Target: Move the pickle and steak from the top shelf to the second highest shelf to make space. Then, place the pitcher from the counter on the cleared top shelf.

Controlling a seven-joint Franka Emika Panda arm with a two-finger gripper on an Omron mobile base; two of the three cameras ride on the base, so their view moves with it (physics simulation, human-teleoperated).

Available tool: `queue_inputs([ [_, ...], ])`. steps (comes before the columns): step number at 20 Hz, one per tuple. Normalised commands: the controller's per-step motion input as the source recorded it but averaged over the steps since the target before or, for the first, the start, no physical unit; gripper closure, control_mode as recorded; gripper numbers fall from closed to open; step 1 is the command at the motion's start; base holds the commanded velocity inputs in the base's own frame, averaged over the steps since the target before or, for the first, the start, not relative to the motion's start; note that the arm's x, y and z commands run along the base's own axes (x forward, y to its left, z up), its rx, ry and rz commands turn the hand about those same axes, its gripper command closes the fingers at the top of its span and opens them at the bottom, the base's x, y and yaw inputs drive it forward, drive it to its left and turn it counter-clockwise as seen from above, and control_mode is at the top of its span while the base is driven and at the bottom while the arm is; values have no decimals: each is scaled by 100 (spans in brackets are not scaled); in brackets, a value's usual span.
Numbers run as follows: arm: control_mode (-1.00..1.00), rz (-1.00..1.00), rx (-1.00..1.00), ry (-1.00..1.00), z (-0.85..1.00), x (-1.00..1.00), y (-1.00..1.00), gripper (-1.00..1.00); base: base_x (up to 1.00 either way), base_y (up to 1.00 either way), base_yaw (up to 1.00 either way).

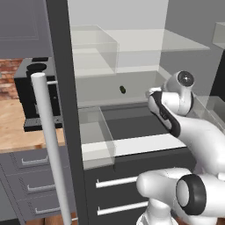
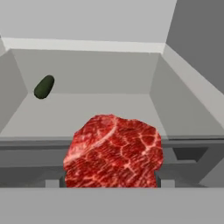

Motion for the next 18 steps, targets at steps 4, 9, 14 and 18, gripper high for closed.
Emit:
queue_inputs([
  [4,-100,0,0,0,-38,61,-11,100,0,0,0],
  [9,-100,0,0,0,-45,55,-7,100,0,0,0],
  [14,-100,0,0,0,-14,66,-9,100,0,0,0],
  [18,-100,0,0,0,-3,73,-4,100,0,0,0],
])
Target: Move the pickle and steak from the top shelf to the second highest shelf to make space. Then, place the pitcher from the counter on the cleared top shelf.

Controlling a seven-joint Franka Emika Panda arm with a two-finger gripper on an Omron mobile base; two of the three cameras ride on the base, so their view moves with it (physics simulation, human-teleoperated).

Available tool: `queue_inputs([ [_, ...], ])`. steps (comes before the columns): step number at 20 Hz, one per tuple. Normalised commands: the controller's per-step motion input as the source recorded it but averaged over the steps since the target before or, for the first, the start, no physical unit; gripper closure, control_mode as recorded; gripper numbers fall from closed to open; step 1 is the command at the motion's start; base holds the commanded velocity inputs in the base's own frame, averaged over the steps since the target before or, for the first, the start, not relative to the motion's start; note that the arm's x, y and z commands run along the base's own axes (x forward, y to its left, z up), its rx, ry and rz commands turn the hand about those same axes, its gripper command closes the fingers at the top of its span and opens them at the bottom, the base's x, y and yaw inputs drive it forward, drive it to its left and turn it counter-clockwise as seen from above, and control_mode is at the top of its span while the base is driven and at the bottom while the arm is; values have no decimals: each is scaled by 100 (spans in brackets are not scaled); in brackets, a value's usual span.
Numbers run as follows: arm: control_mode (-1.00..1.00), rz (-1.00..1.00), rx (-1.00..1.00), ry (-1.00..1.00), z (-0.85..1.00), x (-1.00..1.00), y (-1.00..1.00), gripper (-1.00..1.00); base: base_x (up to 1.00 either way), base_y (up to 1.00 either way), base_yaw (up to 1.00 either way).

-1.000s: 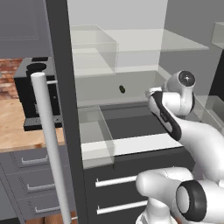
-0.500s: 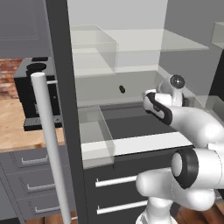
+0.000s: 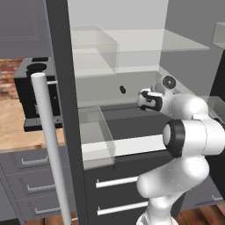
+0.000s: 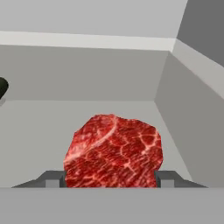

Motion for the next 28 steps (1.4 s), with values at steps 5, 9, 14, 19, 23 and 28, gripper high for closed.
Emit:
queue_inputs([
  [5,-100,0,0,0,-1,71,-1,-100,0,0,0],
  [9,-100,0,0,0,0,47,0,-100,0,0,0],
  [14,-100,0,0,-3,0,-3,-3,-100,0,0,0],
  [19,-100,1,0,-6,8,-41,0,-100,0,0,0],
  [23,-100,2,-2,-6,29,-65,0,-100,0,0,0],
  [28,-100,4,-4,-4,42,-93,7,-100,0,0,0],
])
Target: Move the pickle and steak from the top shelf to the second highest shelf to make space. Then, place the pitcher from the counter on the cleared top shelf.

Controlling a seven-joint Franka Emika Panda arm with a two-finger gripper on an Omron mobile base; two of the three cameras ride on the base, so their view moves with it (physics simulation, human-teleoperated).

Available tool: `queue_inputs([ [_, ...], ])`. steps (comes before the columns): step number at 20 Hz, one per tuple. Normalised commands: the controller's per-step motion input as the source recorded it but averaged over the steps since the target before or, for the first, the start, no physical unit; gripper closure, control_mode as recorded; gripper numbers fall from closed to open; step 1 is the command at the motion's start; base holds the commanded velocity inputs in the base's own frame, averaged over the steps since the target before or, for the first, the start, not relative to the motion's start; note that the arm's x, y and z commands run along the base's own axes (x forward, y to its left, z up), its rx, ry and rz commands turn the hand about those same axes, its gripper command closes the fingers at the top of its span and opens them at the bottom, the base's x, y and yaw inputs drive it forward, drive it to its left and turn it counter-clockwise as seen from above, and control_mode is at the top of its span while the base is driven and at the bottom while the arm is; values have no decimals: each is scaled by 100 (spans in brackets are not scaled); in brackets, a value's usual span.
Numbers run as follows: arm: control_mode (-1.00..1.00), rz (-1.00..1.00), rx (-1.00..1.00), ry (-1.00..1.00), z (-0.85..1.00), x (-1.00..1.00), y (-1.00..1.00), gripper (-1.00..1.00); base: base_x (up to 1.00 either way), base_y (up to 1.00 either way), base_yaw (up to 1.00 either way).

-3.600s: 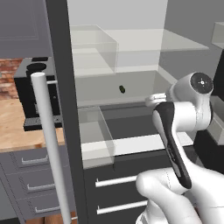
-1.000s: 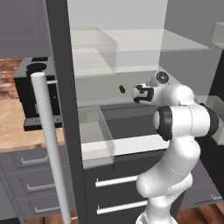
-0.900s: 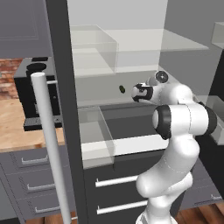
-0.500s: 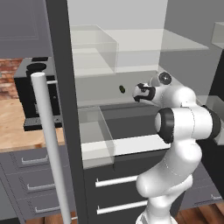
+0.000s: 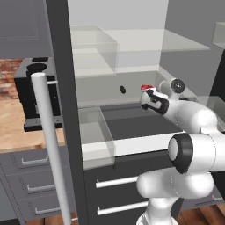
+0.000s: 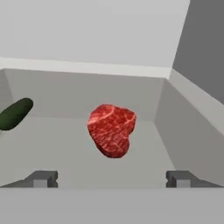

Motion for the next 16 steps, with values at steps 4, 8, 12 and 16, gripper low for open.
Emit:
queue_inputs([
  [4,-100,3,-2,2,64,-97,14,-100,0,0,0],
  [8,-100,4,0,4,72,-93,17,-100,0,0,0],
  [12,-100,4,0,12,85,-78,21,-100,0,0,0],
  [16,-100,4,0,19,54,-89,24,-100,0,0,0],
])
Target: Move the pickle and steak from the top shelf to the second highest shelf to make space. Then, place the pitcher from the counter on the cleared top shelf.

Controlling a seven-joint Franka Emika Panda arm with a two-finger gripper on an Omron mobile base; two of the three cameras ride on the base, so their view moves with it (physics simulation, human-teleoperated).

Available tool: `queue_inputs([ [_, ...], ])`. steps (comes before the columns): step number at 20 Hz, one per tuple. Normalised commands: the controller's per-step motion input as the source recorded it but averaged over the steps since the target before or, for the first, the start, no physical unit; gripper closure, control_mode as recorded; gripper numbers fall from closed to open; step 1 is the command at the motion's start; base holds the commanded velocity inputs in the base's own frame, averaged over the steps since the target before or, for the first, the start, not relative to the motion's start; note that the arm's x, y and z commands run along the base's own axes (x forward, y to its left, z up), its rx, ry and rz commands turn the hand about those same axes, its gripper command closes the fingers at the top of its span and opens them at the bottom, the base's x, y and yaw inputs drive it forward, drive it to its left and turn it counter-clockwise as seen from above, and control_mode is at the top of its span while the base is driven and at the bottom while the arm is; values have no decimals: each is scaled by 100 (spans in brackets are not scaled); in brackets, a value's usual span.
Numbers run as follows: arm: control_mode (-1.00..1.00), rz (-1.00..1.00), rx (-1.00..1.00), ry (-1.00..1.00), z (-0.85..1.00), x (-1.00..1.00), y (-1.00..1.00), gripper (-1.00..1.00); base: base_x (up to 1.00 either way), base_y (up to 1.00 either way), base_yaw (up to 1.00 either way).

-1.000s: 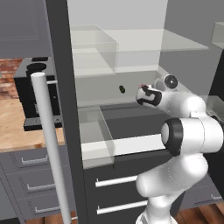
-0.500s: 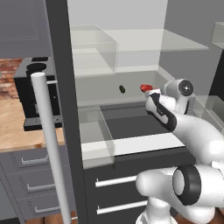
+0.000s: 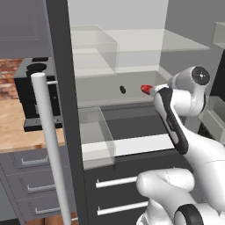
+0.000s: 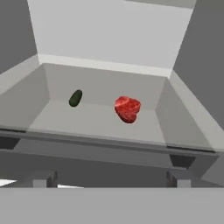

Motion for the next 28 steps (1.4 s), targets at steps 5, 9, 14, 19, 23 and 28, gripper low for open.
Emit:
queue_inputs([
  [5,-100,8,0,4,-16,-98,31,-100,0,0,0],
  [9,-100,3,0,0,-18,-63,44,-100,0,0,0],
  [14,-100,0,0,0,0,-54,29,-100,0,0,0],
  [19,-100,0,0,0,3,-60,1,-100,0,0,0],
  [23,-100,0,0,0,11,-20,0,-100,0,0,0],
  [28,-100,0,0,0,4,0,0,-100,0,0,0],
])
